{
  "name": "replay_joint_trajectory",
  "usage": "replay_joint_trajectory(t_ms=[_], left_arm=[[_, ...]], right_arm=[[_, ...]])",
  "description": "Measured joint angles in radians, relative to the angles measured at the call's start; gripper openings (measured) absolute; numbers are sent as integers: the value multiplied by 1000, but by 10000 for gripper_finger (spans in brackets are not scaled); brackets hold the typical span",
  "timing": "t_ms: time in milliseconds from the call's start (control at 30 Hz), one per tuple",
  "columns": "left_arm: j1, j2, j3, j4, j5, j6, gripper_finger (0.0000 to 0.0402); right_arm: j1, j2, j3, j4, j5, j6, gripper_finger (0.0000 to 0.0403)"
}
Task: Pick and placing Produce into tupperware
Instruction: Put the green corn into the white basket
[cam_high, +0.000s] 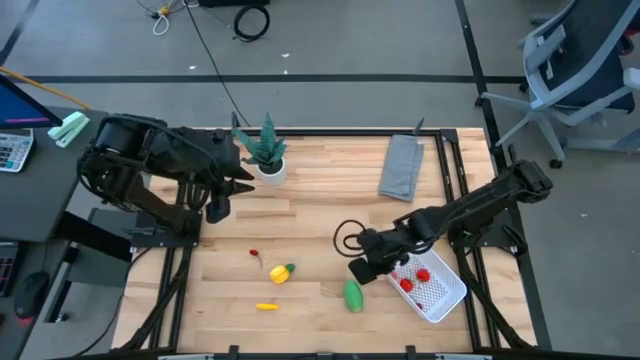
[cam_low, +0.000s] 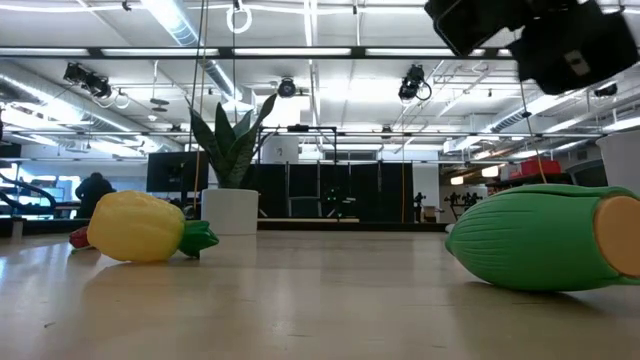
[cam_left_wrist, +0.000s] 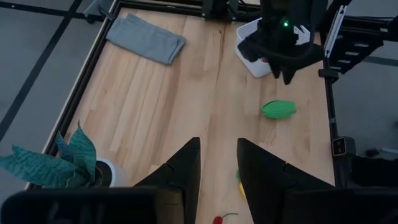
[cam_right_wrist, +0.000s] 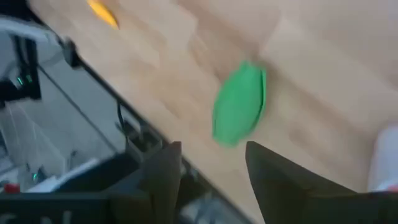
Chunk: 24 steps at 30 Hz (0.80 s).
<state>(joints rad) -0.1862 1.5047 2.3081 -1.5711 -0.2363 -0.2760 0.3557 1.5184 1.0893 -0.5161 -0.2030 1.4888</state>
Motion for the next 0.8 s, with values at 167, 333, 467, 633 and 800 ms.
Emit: replay_joint_trajectory(t_ms=[167, 333, 467, 633, 800], left_arm=[[0, 0, 0, 0, 0, -26, 110], [0, 0, 0, 0, 0, -26, 107], [0, 0, 0, 0, 0, -26, 103], [0, 0, 0, 0, -3, -26, 103], [0, 0, 0, 0, -7, -25, 97]], right_arm=[[0, -33, 0, 24, 66, -82, 189], [10, -32, 10, 49, 60, -88, 188], [-2, -7, 41, 43, 31, -75, 188], [-26, 30, 73, 43, 28, -74, 188], [-43, 107, 117, 41, -40, -70, 188]])
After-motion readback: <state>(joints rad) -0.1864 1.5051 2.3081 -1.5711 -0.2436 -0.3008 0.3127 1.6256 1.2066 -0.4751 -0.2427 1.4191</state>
